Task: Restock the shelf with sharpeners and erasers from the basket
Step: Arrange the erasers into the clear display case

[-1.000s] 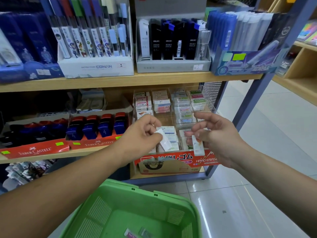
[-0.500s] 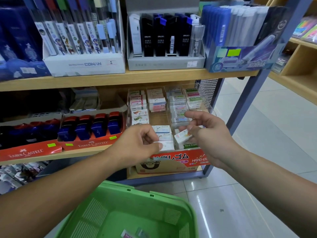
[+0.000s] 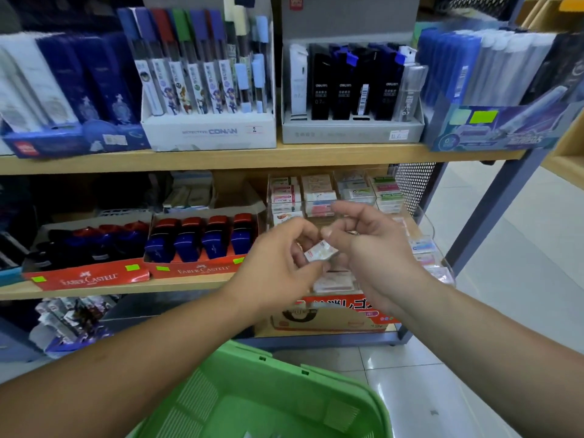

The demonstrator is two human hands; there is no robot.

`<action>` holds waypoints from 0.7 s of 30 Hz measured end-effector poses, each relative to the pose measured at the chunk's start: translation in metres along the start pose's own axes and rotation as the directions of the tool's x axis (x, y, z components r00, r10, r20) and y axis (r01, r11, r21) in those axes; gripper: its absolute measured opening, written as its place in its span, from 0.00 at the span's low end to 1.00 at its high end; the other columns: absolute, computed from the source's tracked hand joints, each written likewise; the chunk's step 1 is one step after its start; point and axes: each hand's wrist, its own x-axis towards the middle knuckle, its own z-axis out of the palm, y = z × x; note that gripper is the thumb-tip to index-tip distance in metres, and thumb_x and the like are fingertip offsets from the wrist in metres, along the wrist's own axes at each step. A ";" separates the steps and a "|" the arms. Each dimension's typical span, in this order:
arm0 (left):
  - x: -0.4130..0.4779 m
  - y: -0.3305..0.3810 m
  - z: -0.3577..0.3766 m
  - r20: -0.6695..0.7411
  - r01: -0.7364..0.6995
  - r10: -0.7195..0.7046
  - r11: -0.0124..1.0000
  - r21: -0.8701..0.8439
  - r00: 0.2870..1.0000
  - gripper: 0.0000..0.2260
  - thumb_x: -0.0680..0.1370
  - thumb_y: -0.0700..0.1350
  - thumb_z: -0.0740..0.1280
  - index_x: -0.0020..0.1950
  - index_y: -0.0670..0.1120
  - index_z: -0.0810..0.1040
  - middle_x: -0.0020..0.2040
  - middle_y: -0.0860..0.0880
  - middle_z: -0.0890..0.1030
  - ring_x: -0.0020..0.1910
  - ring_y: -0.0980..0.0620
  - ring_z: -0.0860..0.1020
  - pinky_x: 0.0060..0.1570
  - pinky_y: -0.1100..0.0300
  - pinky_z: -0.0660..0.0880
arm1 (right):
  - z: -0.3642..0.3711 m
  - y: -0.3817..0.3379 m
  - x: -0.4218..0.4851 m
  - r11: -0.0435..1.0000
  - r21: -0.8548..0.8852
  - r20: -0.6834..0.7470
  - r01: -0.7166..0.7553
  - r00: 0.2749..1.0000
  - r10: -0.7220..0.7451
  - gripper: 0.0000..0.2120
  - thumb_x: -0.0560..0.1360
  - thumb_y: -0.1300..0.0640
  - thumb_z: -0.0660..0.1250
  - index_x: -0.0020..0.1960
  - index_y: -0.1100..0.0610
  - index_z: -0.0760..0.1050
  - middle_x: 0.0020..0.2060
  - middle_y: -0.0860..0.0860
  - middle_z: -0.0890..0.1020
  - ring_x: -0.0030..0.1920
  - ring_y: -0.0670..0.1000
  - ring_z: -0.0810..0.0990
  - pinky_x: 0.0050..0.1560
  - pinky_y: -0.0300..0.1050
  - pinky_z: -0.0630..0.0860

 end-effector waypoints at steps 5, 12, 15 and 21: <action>-0.002 -0.013 -0.028 -0.065 0.142 -0.155 0.975 -0.174 0.986 0.14 0.75 0.41 0.78 0.57 0.50 0.80 0.46 0.51 0.84 0.42 0.53 0.83 0.42 0.57 0.84 | 0.019 0.000 0.004 0.985 -0.100 0.088 -0.142 0.985 0.151 0.17 0.74 0.60 0.79 0.61 0.61 0.80 0.49 0.58 0.88 0.48 0.56 0.89 0.51 0.51 0.86; -0.004 -0.036 -0.053 -0.101 0.309 -0.303 0.950 0.050 0.947 0.11 0.73 0.49 0.79 0.49 0.53 0.78 0.39 0.52 0.83 0.35 0.63 0.80 0.32 0.69 0.74 | 0.024 -0.004 0.029 0.901 -0.434 0.026 -0.007 0.999 0.021 0.04 0.83 0.61 0.68 0.56 0.54 0.79 0.44 0.51 0.82 0.44 0.51 0.81 0.42 0.45 0.83; -0.008 -0.040 -0.048 -0.016 0.387 -0.387 0.921 0.036 0.922 0.11 0.74 0.52 0.78 0.50 0.50 0.80 0.37 0.53 0.84 0.35 0.62 0.82 0.31 0.68 0.74 | 0.027 -0.007 0.052 0.785 -0.608 0.118 0.122 0.991 -0.062 0.07 0.81 0.57 0.71 0.58 0.51 0.80 0.43 0.47 0.82 0.43 0.44 0.80 0.39 0.34 0.74; -0.006 -0.044 -0.041 0.053 0.451 -0.449 0.892 -0.036 0.892 0.15 0.75 0.50 0.78 0.58 0.50 0.80 0.45 0.52 0.85 0.42 0.59 0.84 0.37 0.65 0.79 | 0.048 0.006 0.092 0.557 -0.807 0.163 0.194 0.981 -0.105 0.05 0.78 0.52 0.75 0.47 0.44 0.81 0.45 0.44 0.85 0.48 0.46 0.83 0.54 0.51 0.82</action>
